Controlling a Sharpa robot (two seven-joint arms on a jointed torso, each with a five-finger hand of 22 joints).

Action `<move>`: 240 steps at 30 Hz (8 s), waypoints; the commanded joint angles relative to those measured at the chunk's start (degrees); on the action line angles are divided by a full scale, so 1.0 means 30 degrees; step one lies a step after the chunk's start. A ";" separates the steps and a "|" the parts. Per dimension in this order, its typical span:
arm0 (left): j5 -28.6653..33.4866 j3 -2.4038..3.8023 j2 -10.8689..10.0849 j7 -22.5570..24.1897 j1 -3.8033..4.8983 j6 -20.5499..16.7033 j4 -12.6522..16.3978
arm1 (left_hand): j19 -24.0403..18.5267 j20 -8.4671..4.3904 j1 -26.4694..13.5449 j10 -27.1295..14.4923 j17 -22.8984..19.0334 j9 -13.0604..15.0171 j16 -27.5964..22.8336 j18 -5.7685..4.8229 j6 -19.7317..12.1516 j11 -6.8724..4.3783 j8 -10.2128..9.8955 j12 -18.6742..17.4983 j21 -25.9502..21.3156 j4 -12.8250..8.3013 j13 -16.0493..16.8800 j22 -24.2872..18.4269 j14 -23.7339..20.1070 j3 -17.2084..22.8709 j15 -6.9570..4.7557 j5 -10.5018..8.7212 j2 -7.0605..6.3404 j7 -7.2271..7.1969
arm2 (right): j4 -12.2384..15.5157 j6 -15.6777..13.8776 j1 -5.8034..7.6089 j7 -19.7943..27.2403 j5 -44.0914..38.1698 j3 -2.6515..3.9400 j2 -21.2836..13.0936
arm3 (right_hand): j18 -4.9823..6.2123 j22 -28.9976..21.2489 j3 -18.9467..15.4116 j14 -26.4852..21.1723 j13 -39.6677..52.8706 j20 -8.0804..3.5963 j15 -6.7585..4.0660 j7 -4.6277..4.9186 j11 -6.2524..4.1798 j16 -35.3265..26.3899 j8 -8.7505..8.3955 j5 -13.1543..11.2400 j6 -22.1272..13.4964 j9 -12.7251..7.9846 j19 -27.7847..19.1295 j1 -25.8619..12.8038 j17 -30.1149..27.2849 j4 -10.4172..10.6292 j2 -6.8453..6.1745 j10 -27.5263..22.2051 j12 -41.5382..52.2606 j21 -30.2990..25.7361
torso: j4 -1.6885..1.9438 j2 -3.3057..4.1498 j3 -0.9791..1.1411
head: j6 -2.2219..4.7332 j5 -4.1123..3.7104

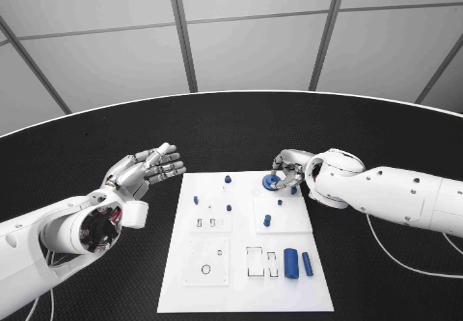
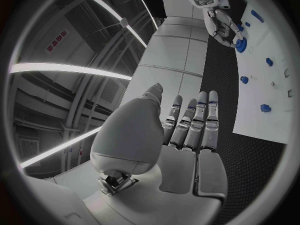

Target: Assemble the parts on the task board

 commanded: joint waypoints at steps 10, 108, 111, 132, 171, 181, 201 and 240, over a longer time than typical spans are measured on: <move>0.0000 0.0001 -0.0045 -0.0029 0.0002 -0.0013 0.0019 | 0.0064 -0.0025 0.0162 -0.0015 0.0006 -0.0020 -0.0100 0.0070 -0.0132 0.0021 -0.0072 -0.0027 0.0029 -0.0015 0.0006 -0.0022 -0.0053 0.0105 0.0015 0.0011 -0.0043 0.1558 | -0.0209 0.0165 -0.0011 0.0108 -0.0701 -0.0022 0.0247 | -0.0262 0.2672 0.1090 0.1900 0.2507 0.0140 0.0019 -0.0058 -0.0073 0.0146 0.0191 -0.0042 0.0753 -0.0331 0.1092 0.0516 0.4643 -0.0044 -0.0108 0.0353 0.0333 0.0244 | -0.0031 0.0035 -0.0021 | -0.0080 -0.0013; 0.0000 0.0004 0.0151 -0.0451 0.0007 -0.0535 0.0073 | 0.0045 -0.0022 0.0520 -0.0249 0.0015 -0.0033 -0.0252 0.0042 -0.0134 0.0066 -0.0120 -0.0028 0.0002 -0.0162 0.0001 -0.0092 -0.0122 0.0440 0.0061 0.0038 0.0116 0.1607 | -0.0668 -0.0483 -0.0051 0.0235 -0.6409 -0.0097 0.5296 | -0.0424 0.3391 0.6142 0.1970 0.3746 -0.0224 -0.0378 -0.0538 -0.0496 0.0284 -0.0693 0.0264 0.3942 -0.1392 0.1329 -0.0823 0.4967 -0.0642 -0.1360 0.1620 0.1546 0.0774 | 0.0134 0.0076 -0.0072 | -0.0103 0.0253; 0.0000 0.0004 0.0159 -0.0453 0.0007 -0.0531 0.0070 | 0.0045 -0.0022 0.0520 -0.0249 0.0015 -0.0033 -0.0252 0.0042 -0.0134 0.0066 -0.0120 -0.0028 0.0002 -0.0162 0.0001 -0.0092 -0.0122 0.0440 0.0061 0.0038 0.0116 0.1607 | -0.0713 -0.0396 -0.0051 0.0190 -0.6409 -0.0098 0.5267 | -0.0424 0.3391 0.6142 0.1970 0.3746 -0.0224 -0.0378 -0.0538 -0.0496 0.0284 -0.0693 0.0264 0.3942 -0.1392 0.1329 -0.0823 0.4967 -0.0642 -0.1360 0.1620 0.1546 0.0774 | 0.0154 0.0077 -0.0073 | -0.0096 0.0243; -0.0001 0.0004 0.0094 -0.0512 0.0007 -0.0534 0.0066 | 0.0045 -0.0022 0.0520 -0.0249 0.0015 -0.0033 -0.0252 0.0042 -0.0134 0.0066 -0.0120 -0.0028 0.0002 -0.0162 0.0001 -0.0092 -0.0122 0.0440 0.0061 0.0038 0.0116 0.1607 | -0.1035 -0.0011 -0.0055 0.0411 -0.6407 -0.0163 0.5439 | -0.0419 0.3380 0.6111 0.1970 0.3742 -0.0245 -0.0406 -0.0557 -0.0507 0.0284 -0.0792 -0.0441 0.3979 -0.1375 0.1319 -0.1225 0.4967 -0.0656 -0.1504 0.1614 0.1536 0.0750 | 0.0176 0.0123 -0.0078 | -0.0236 0.0341; -0.0002 0.0004 0.0079 -0.0676 0.0007 -0.0496 0.0025 | 0.0041 -0.0023 0.0594 -0.0441 0.0027 -0.0063 -0.0302 0.0032 -0.0267 0.0073 -0.0178 -0.0037 -0.0005 -0.0196 -0.0011 -0.0121 -0.0125 0.0537 0.0068 0.0013 0.0062 0.1609 | -0.1162 0.0657 -0.0056 0.0704 -0.4824 -0.0225 0.5145 | -0.0409 0.3387 0.3613 0.1984 0.3323 0.0244 0.0118 0.0002 0.0033 0.0310 -0.2856 -0.2355 0.2344 -0.1729 0.1305 -0.5630 0.5029 0.0095 -0.0568 0.1142 0.1080 0.0673 | 0.0157 0.0068 -0.0107 | -0.0350 0.0354; -0.0002 0.0004 0.0078 -0.0674 0.0007 -0.0515 -0.0006 | 0.0038 -0.0022 0.0593 -0.0478 0.0026 -0.0065 -0.0311 0.0030 -0.0267 0.0078 -0.0183 -0.0043 -0.0008 -0.0194 -0.0015 -0.0125 -0.0131 0.0543 0.0070 0.0012 0.0057 0.1615 | -0.1399 0.0687 -0.0056 0.0668 -0.4416 -0.0230 0.5185 | -0.0414 0.3417 0.2992 0.1984 0.3330 0.0254 0.0134 0.0023 0.0054 0.0310 -0.3055 -0.1786 0.2310 -0.1709 0.1317 -0.6340 0.5029 0.0066 -0.0132 0.1141 0.1084 0.0689 | 0.0138 0.0068 -0.0098 | -0.0346 0.0382; -0.0002 0.0002 0.0131 -0.0696 0.0005 -0.0433 -0.0201 | 0.0028 -0.0022 0.0595 -0.0535 0.0027 -0.0074 -0.0332 0.0023 -0.0304 0.0088 -0.0203 -0.0051 -0.0015 -0.0191 -0.0019 -0.0135 -0.0145 0.0563 0.0079 0.0011 0.0043 0.1624 | 0.0334 -0.2211 -0.0057 0.1192 -0.4258 -0.0245 0.3366 | -0.0438 0.3516 0.3384 0.1984 0.3488 0.0284 0.0164 0.0074 0.0089 0.0310 -0.3398 -0.0803 0.2299 -0.1686 0.1357 -0.4913 0.5029 -0.0216 -0.0211 0.1285 0.1241 0.0763 | 0.0096 0.0018 -0.0089 | -0.0238 0.0299; -0.0004 -0.0006 0.0717 -0.0506 -0.0015 0.0023 -0.0985 | 0.0027 -0.0025 0.0682 0.0436 0.0055 0.0035 -0.0383 0.0010 0.0326 0.0010 -0.0012 0.0159 -0.0023 -0.0212 0.0088 -0.0177 -0.0109 0.0740 0.0045 0.0014 0.0025 0.1544 | 0.0473 -0.5007 -0.1628 0.8259 0.4120 -0.0854 -0.3620 | -0.0279 0.2941 0.4608 0.1855 0.2747 -0.0021 -0.0057 -0.0080 -0.0105 0.0052 -0.4103 -0.2026 0.2683 -0.1706 0.1076 -0.1029 0.4486 -0.1493 -0.1667 0.0638 0.0394 0.0050 | -0.0609 -0.0359 0.0381 | -0.0080 -0.0319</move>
